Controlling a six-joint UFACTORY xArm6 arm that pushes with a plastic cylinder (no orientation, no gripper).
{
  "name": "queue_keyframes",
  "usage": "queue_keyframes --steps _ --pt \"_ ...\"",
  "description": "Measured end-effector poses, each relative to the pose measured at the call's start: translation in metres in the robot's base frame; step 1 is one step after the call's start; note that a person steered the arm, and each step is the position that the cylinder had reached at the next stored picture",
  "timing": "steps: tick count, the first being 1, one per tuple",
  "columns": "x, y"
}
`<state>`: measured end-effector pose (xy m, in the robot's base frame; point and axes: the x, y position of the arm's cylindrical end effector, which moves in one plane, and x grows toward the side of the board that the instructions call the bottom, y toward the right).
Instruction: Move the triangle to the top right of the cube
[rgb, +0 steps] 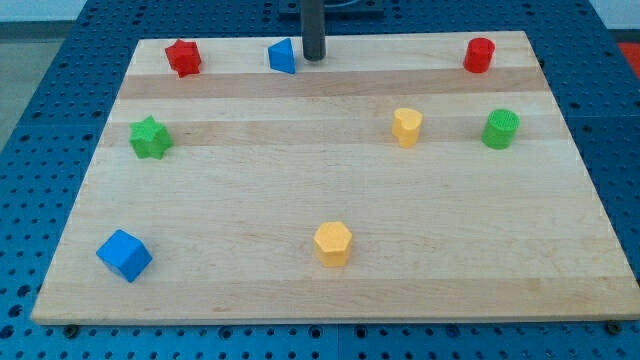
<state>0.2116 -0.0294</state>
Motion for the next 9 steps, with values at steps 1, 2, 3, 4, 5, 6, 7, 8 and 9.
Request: queue_keyframes --steps 1,2,3,4,5,6,7,8,9 --pt "-0.017 -0.03" --pt "-0.017 -0.031" --pt "-0.004 -0.031" --pt "0.043 -0.031" --pt "0.043 -0.031" --pt "0.046 -0.036" --pt "0.067 -0.057" --pt "0.097 -0.078" --pt "0.129 -0.095"
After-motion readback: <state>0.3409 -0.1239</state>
